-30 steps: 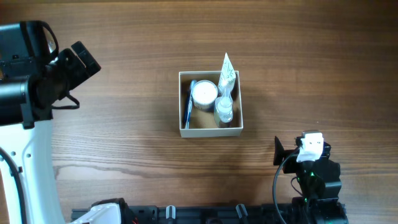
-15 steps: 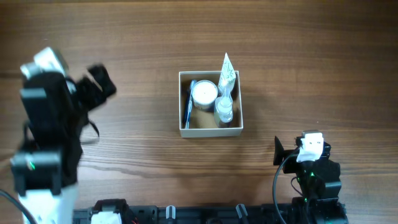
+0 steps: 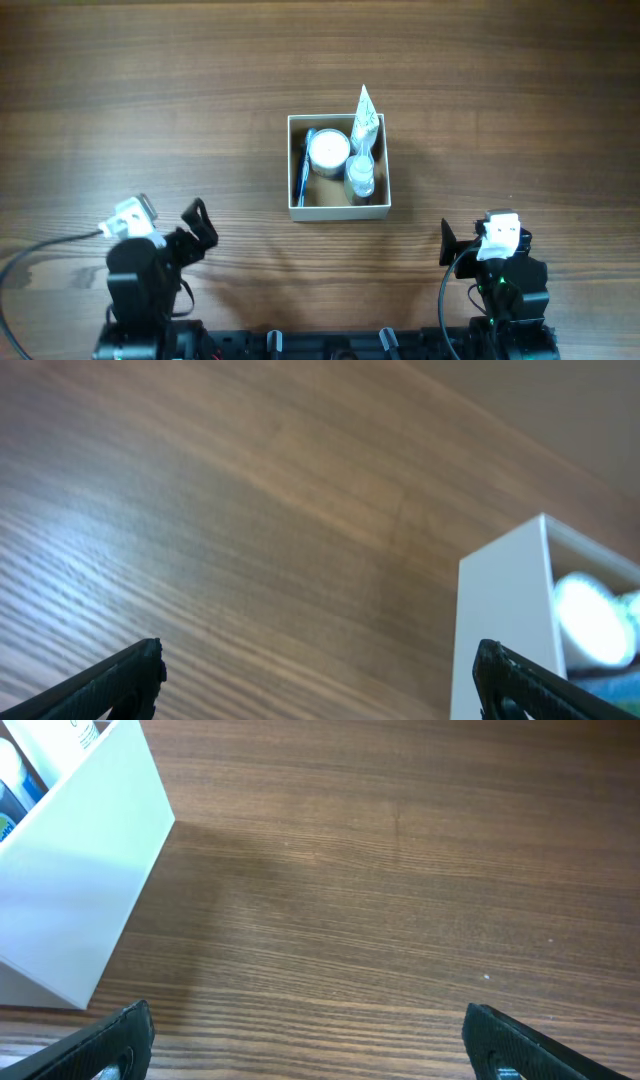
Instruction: Pack container
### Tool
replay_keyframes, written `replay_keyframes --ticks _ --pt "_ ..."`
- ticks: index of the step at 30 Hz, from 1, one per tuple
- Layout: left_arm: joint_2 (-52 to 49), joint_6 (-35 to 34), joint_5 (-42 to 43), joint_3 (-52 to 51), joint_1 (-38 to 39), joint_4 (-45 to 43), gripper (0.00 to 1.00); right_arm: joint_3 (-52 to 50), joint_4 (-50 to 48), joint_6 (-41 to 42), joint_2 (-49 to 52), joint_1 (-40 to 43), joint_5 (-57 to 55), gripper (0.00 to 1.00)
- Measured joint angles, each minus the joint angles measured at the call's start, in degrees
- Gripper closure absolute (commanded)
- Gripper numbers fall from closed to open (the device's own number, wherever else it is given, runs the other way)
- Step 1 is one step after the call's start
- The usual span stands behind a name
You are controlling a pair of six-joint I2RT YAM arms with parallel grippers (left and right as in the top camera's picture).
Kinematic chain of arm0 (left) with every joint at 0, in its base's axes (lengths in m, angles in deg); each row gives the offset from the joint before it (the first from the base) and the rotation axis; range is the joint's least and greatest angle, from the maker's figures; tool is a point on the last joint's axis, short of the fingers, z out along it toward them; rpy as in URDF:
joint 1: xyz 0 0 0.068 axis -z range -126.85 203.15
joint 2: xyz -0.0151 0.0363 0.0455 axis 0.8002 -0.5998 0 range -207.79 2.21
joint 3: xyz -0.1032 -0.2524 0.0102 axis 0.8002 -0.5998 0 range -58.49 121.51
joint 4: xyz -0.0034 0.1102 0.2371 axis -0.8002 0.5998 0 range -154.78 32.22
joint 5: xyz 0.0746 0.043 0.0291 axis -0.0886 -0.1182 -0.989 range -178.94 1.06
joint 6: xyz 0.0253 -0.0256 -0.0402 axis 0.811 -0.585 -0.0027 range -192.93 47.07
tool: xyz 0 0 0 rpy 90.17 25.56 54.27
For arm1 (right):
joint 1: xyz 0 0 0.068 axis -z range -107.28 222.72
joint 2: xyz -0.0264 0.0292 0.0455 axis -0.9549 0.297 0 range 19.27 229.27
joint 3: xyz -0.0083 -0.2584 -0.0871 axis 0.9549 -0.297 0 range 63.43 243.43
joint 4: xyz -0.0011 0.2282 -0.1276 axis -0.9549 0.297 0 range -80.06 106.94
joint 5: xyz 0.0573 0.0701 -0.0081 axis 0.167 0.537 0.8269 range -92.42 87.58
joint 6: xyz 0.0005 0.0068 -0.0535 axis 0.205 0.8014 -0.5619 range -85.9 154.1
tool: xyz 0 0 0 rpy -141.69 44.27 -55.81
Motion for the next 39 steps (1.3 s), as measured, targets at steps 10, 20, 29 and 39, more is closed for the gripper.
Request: replay_keyframes --ticks 10,20,29,39 --pt "14.1 0.0 1.7 -10.4 0.0 -0.5 0.00 0.0 0.0 0.0 0.0 0.0 0.0 0.00" --pt "16.7 0.0 2.1 -15.3 1.1 -4.2 0.00 0.0 0.0 0.0 0.0 0.0 0.0 0.00" --pt "16.7 0.0 2.1 -15.3 1.1 -4.2 0.00 0.0 0.0 0.0 0.0 0.1 0.0 0.00" --pt "16.7 0.0 2.1 -15.3 1.1 -4.2 0.00 0.0 0.0 0.0 0.0 0.1 0.0 0.00"
